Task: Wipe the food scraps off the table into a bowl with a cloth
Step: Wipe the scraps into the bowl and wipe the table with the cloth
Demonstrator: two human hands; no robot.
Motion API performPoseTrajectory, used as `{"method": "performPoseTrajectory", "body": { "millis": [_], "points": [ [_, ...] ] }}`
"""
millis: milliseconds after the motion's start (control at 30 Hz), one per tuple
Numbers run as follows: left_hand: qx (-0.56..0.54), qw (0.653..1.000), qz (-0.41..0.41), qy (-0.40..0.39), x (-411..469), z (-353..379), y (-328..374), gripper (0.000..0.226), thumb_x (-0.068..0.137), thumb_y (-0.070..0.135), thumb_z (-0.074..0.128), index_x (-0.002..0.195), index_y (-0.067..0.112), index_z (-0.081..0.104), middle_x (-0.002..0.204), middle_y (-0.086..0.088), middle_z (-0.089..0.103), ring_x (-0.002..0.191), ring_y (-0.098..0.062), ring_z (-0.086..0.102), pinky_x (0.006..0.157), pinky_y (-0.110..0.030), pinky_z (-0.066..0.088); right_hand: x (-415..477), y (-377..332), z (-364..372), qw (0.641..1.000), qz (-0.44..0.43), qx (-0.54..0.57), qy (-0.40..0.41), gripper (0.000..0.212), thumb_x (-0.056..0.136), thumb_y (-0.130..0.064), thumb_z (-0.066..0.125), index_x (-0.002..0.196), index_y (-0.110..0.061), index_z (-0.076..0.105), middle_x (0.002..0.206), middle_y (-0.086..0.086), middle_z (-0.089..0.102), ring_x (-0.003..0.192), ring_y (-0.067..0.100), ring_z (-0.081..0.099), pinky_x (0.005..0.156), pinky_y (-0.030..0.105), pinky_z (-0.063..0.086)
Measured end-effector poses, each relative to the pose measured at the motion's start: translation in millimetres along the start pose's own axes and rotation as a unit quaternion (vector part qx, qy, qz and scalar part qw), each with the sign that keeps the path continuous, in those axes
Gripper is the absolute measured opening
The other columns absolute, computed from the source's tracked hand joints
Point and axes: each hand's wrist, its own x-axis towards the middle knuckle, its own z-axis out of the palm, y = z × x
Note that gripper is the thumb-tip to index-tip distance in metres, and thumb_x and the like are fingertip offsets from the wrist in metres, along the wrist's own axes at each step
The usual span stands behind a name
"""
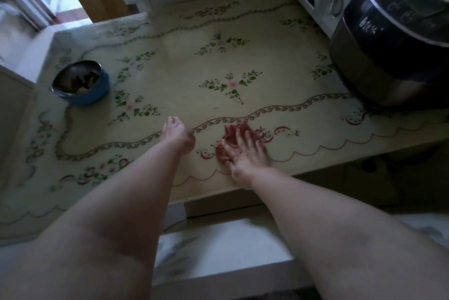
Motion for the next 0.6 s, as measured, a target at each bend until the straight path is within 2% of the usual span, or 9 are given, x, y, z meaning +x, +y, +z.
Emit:
{"method": "performPoseTrajectory", "body": {
  "millis": [133, 233, 367, 600],
  "points": [
    [0.010, 1.000, 0.011, -0.003, -2.5, -6.7, -5.9, 0.063, 0.098, 0.005, 0.031, 0.154, 0.003, 0.001, 0.163, -0.009, -0.004, 0.151, -0.025, 0.001, 0.121, -0.033, 0.005, -9.5, -17.0, 5.4, 0.994, -0.058, -0.057, -0.070, 0.071, 0.101, -0.028, 0.036, 0.150, -0.038, -0.016, 0.153, 0.004, -0.038, 0.142, 0.025, -0.033, 0.115, 0.043, -0.019],
    [0.013, 0.999, 0.031, -0.017, -7.8, -8.5, 6.1, 0.063, 0.098, 0.007, 0.031, 0.154, 0.003, 0.002, 0.163, -0.009, -0.003, 0.151, -0.025, 0.001, 0.122, -0.035, 0.006, -24.7, 1.9, 0.5, 0.992, -0.038, -0.063, -0.101, 0.071, 0.101, -0.035, 0.033, 0.150, -0.034, -0.019, 0.154, 0.003, -0.037, 0.143, 0.024, -0.032, 0.116, 0.042, -0.017],
    [0.022, 0.997, 0.067, -0.045, -13.3, -4.4, 31.2, 0.063, 0.097, 0.005, 0.032, 0.154, 0.002, 0.004, 0.163, -0.011, -0.001, 0.151, -0.027, 0.001, 0.123, -0.040, 0.009, -36.8, 33.0, -6.7, 0.994, 0.034, -0.035, -0.096, 0.071, 0.102, -0.036, 0.028, 0.148, -0.027, -0.026, 0.151, 0.007, -0.042, 0.141, 0.026, -0.034, 0.115, 0.043, -0.017],
    [0.033, 0.994, 0.086, -0.060, -5.1, -3.0, 66.5, 0.065, 0.096, 0.000, 0.033, 0.153, 0.001, 0.002, 0.162, -0.015, -0.001, 0.150, -0.029, -0.001, 0.123, -0.042, 0.008, -18.5, 75.3, -24.2, 0.995, 0.087, 0.010, -0.057, 0.069, 0.102, -0.041, 0.022, 0.147, -0.025, -0.027, 0.151, 0.007, -0.041, 0.142, 0.024, -0.033, 0.117, 0.041, -0.016]
  ]
}}
